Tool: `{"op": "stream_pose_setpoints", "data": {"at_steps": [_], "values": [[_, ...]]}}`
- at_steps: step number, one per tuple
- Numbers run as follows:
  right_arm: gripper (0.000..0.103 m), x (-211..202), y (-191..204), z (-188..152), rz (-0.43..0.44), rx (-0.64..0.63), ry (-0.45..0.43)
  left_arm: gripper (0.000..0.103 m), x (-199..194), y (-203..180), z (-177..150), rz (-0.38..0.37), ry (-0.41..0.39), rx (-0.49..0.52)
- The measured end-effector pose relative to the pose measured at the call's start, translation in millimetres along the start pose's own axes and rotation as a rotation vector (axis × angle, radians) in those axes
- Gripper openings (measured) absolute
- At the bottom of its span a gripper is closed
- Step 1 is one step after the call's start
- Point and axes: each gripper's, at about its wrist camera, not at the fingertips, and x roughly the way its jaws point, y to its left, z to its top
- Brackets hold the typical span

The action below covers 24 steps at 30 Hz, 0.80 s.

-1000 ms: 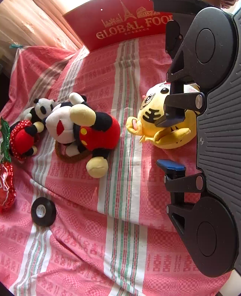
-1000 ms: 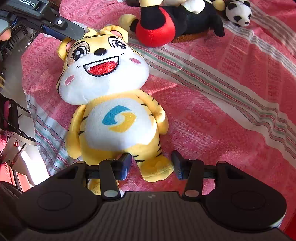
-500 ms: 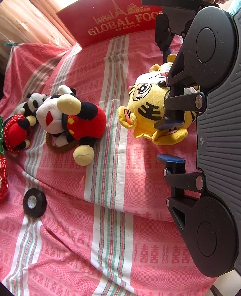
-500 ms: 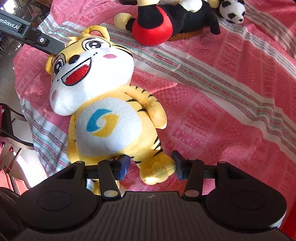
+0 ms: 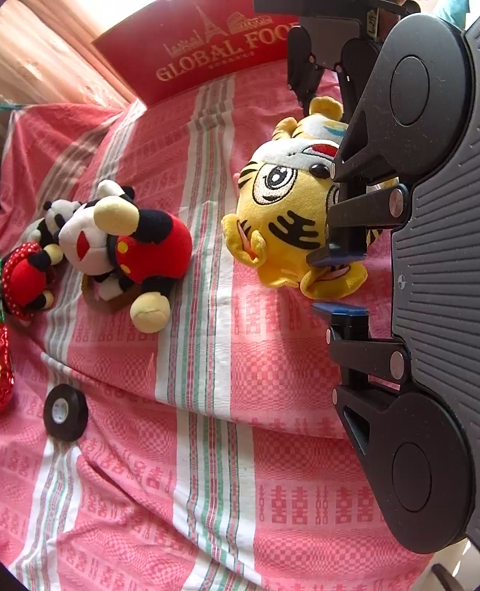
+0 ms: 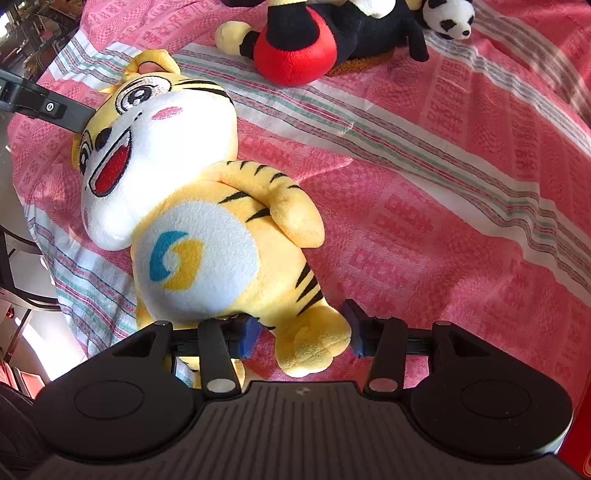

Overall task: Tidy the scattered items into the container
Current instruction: 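Lift the yellow tiger plush with the left gripper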

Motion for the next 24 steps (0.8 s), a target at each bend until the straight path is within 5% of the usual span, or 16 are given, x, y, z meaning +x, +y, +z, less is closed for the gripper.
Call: {"op": "stream_pose_setpoints", "data": {"at_steps": [4, 8, 17, 20, 24], "values": [[0.053, 0, -1, 0, -0.010, 0.035, 0.001, 0.047, 4, 11, -7, -0.030, 0.047, 0.004], [0.053, -1, 1, -1, -0.029, 0.054, 0.000, 0.048, 8, 20, -7, -0.043, 0.032, -0.025], [0.053, -1, 2, -2, -0.041, 0.099, -0.004, 0.041, 17, 14, 12, -0.090, 0.024, 0.082], [0.053, -1, 3, -1, -0.044, 0.107, 0.000, 0.021, 17, 12, 15, -0.131, 0.021, 0.108], [0.048, -2, 4, -1, -0.047, 0.125, 0.004, 0.017, 14, -3, 11, -0.087, -0.005, 0.171]]}}
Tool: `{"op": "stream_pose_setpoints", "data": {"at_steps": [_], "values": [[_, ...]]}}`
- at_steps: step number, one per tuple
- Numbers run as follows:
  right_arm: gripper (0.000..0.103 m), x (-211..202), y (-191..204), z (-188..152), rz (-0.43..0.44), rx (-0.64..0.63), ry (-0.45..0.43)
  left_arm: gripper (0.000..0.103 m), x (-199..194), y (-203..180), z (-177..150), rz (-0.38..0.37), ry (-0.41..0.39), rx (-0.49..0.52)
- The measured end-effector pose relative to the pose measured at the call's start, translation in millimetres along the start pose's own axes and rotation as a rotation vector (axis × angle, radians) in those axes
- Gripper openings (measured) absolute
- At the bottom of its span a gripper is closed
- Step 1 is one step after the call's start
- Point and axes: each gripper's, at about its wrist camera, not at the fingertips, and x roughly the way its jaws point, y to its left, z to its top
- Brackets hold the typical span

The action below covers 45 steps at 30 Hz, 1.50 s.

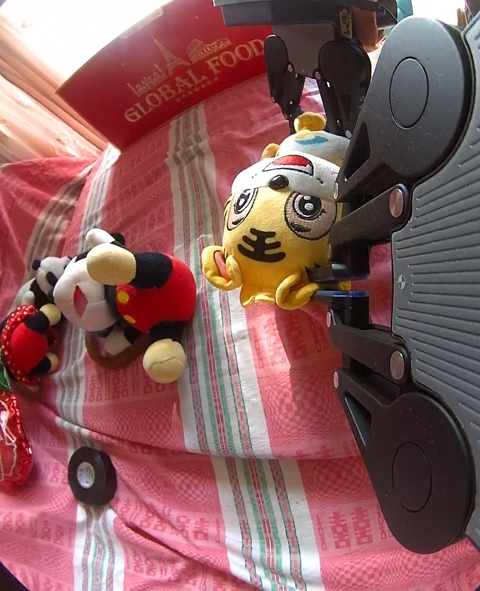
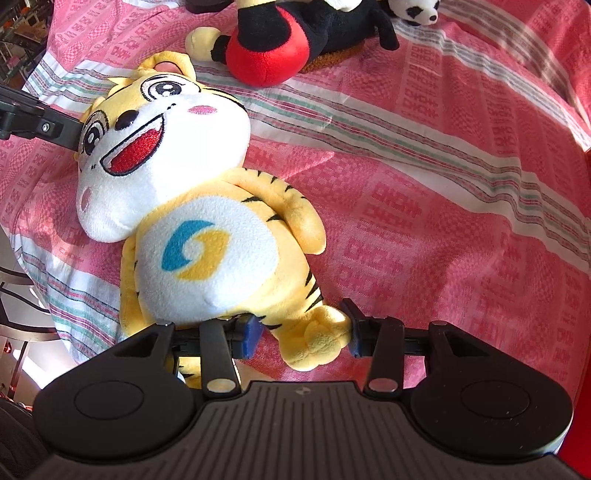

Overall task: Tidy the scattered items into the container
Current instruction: 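Lift the yellow tiger plush with the left gripper, then carry the tiger plush with the left gripper over the red box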

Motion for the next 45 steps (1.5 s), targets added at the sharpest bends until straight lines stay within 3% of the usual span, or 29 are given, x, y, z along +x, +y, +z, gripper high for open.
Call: {"op": "stream_pose_setpoints", "data": {"at_steps": [4, 12, 28, 38, 45], "values": [[0.045, -2, 3, -2, -0.008, 0.015, 0.005, 0.008, -3, 1, 3, 0.003, 0.001, -0.016], [0.043, -21, 3, -4, -0.022, 0.023, -0.029, 0.007, -11, -9, 8, 0.012, -0.014, 0.008], [0.042, -73, -28, -13, -0.136, 0.070, -0.135, 0.003, -13, -50, 31, -0.041, -0.052, 0.092], [0.041, -128, -47, -12, -0.245, 0.105, -0.252, 0.003, -36, -86, 64, -0.088, -0.164, 0.158], [0.041, -195, -84, -13, -0.354, 0.122, -0.389, 0.003, -62, -148, 112, -0.133, -0.293, 0.233]]}}
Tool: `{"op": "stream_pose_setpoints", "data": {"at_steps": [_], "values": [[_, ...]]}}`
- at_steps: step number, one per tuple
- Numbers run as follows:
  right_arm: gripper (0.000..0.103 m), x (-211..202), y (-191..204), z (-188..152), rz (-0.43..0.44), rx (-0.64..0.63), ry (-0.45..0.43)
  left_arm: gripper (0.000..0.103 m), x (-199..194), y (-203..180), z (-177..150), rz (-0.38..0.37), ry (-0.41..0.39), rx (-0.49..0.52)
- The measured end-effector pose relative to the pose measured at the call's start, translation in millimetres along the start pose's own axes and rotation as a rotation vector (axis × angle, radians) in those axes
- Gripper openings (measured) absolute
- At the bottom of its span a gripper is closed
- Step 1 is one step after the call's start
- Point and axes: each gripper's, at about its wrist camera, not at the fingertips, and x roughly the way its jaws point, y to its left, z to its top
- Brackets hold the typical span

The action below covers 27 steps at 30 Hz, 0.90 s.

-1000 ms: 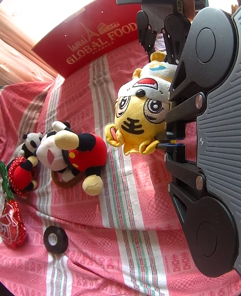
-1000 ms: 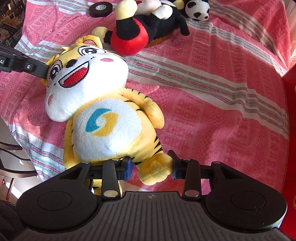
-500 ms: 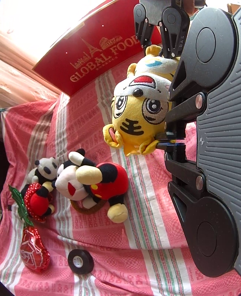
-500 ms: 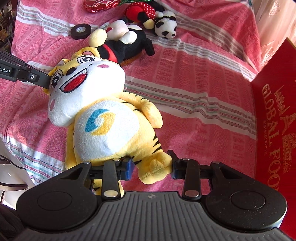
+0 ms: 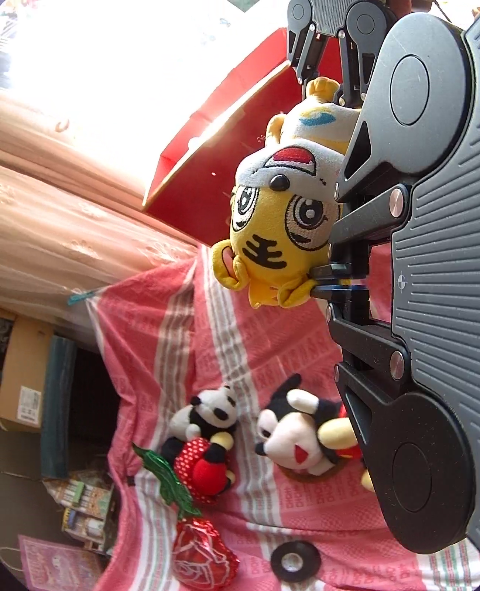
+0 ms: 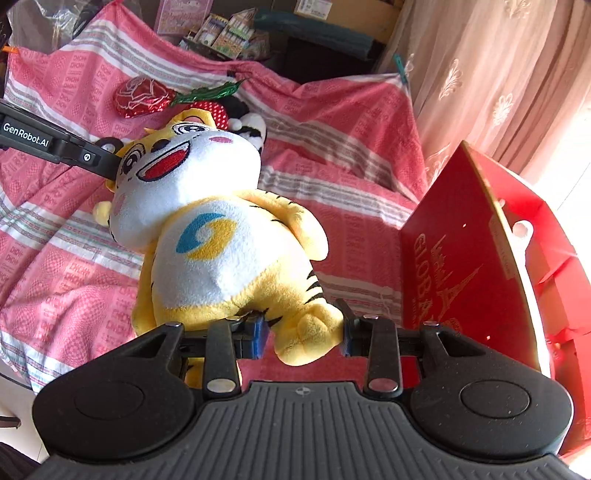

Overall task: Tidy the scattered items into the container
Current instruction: 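Carry the tiger plush with the left gripper over the red box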

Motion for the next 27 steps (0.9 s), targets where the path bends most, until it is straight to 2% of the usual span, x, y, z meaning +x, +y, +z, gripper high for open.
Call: {"op": "stream_pose_setpoints", "data": {"at_steps": [4, 7, 12, 17, 22, 27], "values": [[0.041, -20, -45, 8, -0.061, 0.019, -0.069, 0.004, 10, -44, 41, -0.029, -0.069, 0.056], [0.041, -34, -94, 6, -0.123, 0.047, -0.102, 0.004, 28, -86, 68, -0.064, -0.096, 0.109], [0.041, -51, -175, -16, -0.233, 0.102, -0.104, 0.004, 82, -172, 105, -0.139, -0.092, 0.196], [0.041, -59, -238, -46, -0.312, 0.151, -0.063, 0.005, 136, -249, 120, -0.200, -0.059, 0.265], [0.041, -53, -273, -75, -0.303, 0.193, -0.001, 0.006, 177, -292, 118, -0.232, 0.002, 0.313], [0.041, -37, -277, -94, -0.194, 0.186, 0.074, 0.006, 206, -295, 109, -0.208, 0.087, 0.337]]}}
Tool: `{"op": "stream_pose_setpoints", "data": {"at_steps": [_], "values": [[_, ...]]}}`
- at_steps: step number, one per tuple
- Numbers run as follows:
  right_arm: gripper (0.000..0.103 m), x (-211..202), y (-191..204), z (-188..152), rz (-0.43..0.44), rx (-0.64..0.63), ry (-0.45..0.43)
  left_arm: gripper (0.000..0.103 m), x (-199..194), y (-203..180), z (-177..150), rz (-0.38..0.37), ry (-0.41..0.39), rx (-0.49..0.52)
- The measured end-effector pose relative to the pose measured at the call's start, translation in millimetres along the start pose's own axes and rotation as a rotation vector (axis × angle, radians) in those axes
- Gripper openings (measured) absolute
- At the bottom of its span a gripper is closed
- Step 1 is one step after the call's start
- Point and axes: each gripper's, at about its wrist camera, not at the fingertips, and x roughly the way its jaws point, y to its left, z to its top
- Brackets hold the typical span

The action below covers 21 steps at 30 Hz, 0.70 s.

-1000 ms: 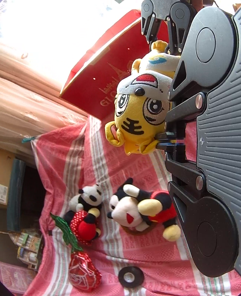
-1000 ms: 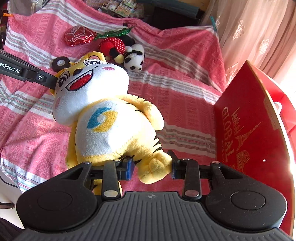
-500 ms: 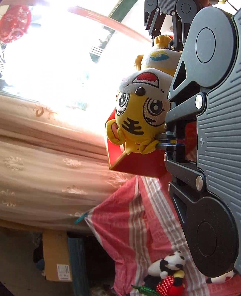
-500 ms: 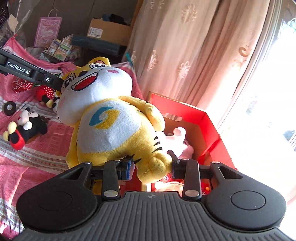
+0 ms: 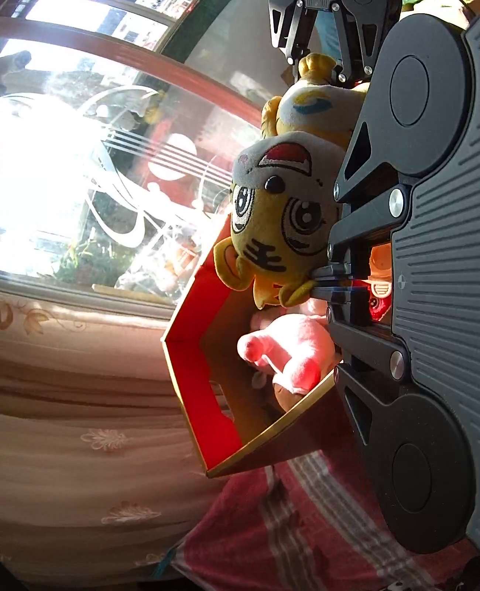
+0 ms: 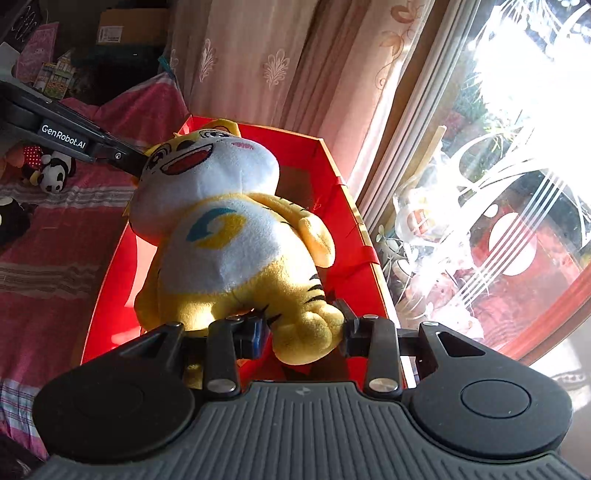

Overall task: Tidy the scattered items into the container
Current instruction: 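Carry the tiger plush with the left gripper over the red box, then open the left gripper to drop the tiger plush into the box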

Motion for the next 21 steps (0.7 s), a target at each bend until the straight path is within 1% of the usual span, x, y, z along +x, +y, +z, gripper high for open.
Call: {"op": "stream_pose_setpoints", "data": {"at_steps": [2, 3, 4, 5, 6, 7, 8, 9, 11, 15, 18, 21], "values": [[0.043, 10, 2, -3, 0.064, -0.018, 0.057, 0.008, 11, 5, -1, 0.010, 0.042, 0.000], [0.044, 22, 7, 1, 0.111, -0.037, 0.100, 0.013, 15, 8, -1, 0.021, 0.058, -0.001], [0.044, 27, 10, 0, 0.129, -0.054, 0.120, 0.023, 18, 9, -1, 0.027, 0.063, -0.008], [0.049, 30, 16, -1, 0.135, -0.080, 0.137, 0.028, 19, 12, 0, 0.035, 0.058, -0.025], [0.066, 33, 22, -1, 0.112, -0.113, 0.133, 0.047, 17, 16, 1, 0.042, 0.043, -0.047], [0.078, 34, 25, -2, 0.090, -0.131, 0.115, 0.072, 15, 17, 3, 0.049, 0.028, -0.060], [0.092, 32, 25, -3, 0.072, -0.142, 0.089, 0.080, 11, 18, 4, 0.067, 0.000, -0.064], [0.093, 30, 23, -1, 0.066, -0.143, 0.069, 0.086, 8, 18, 6, 0.090, -0.023, -0.055], [0.093, 31, 20, 3, 0.072, -0.119, 0.060, 0.086, 6, 17, 8, 0.108, -0.026, -0.035], [0.093, 40, 20, 9, 0.068, -0.095, 0.057, 0.086, 9, 14, 6, 0.083, -0.003, -0.046], [0.093, 39, 27, 11, 0.073, -0.098, 0.045, 0.086, 11, 10, 2, 0.067, 0.017, -0.030], [0.094, 37, 35, 13, 0.050, -0.080, 0.043, 0.086, 8, 7, -3, 0.034, 0.021, -0.008]]}}
